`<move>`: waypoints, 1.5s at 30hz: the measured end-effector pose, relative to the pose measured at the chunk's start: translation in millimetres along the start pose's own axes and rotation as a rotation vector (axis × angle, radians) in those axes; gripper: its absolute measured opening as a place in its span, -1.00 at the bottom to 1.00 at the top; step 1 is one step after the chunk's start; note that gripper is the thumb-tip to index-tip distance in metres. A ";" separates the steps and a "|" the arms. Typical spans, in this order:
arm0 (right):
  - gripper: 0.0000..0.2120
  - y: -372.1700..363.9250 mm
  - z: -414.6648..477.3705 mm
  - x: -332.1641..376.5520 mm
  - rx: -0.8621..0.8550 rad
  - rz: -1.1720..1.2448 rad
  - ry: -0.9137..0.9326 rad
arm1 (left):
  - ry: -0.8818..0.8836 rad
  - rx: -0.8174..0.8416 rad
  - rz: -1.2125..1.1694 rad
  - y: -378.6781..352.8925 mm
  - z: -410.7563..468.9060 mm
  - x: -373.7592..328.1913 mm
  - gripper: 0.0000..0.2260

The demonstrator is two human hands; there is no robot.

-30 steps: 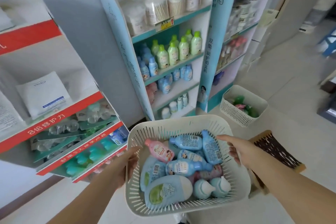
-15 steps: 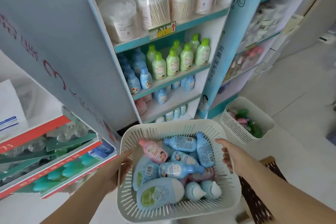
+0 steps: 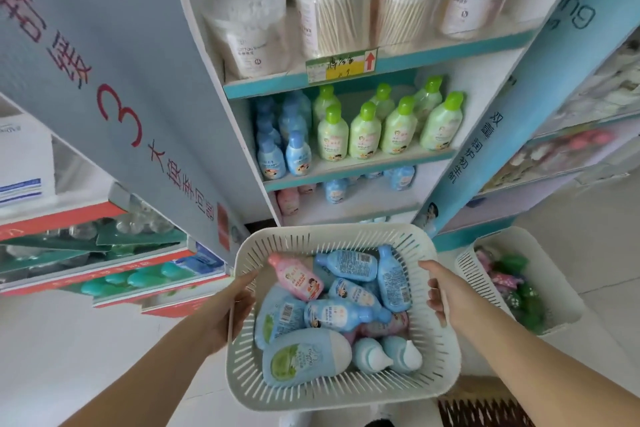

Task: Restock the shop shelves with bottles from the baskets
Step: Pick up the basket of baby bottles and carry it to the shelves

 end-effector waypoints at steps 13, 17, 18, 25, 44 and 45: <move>-0.63 -36.5 17.7 45.5 0.115 -0.220 0.038 | 0.012 -0.138 -0.263 24.8 -6.8 36.5 -0.64; -0.62 -64.1 16.7 38.7 0.152 -0.251 0.039 | 0.032 -0.202 -0.309 46.7 4.2 41.6 -0.64; -0.62 -71.4 15.9 37.2 0.160 -0.256 0.036 | 0.043 -0.215 -0.320 51.6 6.6 40.8 -0.63; -0.62 -111.2 8.4 28.7 0.170 -0.301 0.026 | 0.085 -0.271 -0.331 90.9 17.0 34.3 -0.62; -0.62 -152.0 64.4 43.1 0.186 -0.434 0.030 | 0.140 -0.337 -0.379 78.5 58.8 46.1 -0.60; -0.61 -153.4 71.9 41.8 0.185 -0.439 0.035 | 0.150 -0.345 -0.380 73.2 62.1 49.6 -0.60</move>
Point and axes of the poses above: each hand's wrist, its own z-axis towards the middle knuckle, its own y-axis out of the back of the hand, x = y × z, the point moved 2 cm from there along z, towards the middle knuckle, and after that the axes turned 10 degrees about -x, right-handed, at the moved point
